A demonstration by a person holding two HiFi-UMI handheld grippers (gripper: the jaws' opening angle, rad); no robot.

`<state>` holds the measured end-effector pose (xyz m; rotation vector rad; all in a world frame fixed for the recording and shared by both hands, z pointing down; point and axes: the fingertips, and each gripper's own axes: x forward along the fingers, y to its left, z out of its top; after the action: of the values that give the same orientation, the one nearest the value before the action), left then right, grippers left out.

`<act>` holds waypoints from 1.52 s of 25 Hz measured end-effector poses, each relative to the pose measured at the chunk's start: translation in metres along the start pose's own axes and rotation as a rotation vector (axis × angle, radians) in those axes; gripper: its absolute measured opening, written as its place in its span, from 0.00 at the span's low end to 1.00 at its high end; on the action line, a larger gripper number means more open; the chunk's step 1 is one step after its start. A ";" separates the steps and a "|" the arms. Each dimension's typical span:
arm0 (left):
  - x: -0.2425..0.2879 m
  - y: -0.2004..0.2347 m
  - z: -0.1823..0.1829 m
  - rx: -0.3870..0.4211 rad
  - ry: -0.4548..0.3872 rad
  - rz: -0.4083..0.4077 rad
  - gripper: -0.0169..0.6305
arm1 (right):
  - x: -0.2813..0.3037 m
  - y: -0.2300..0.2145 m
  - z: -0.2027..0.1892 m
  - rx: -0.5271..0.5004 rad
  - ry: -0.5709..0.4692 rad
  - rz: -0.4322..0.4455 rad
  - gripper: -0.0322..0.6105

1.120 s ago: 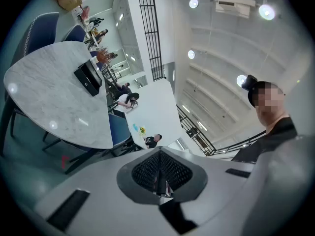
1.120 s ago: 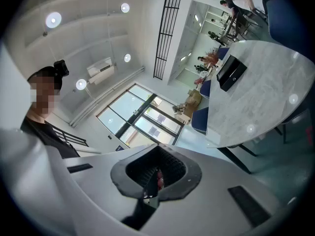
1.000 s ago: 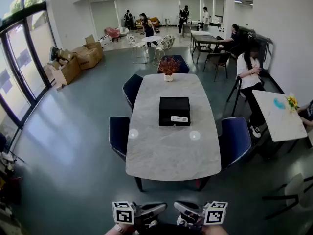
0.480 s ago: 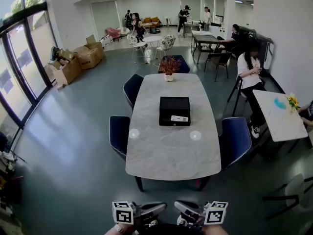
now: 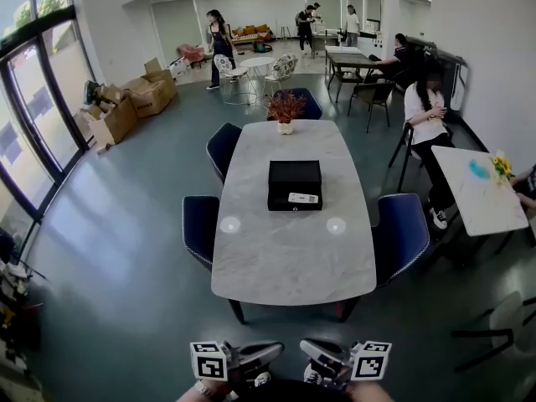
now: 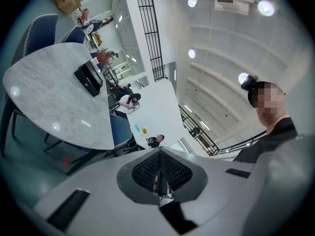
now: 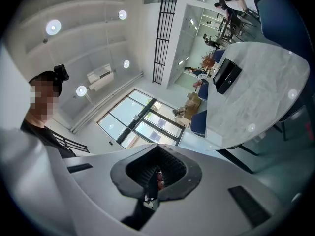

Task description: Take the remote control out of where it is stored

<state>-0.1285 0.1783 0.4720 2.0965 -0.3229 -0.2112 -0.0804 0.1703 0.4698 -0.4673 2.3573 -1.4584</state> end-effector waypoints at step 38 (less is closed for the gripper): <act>0.120 0.019 0.018 0.003 -0.041 0.066 0.04 | -0.099 -0.031 0.092 0.022 -0.044 0.018 0.06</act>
<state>-0.0217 0.1169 0.4763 2.0826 -0.4165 -0.2142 0.0519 0.1282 0.4689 -0.4669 2.3034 -1.4495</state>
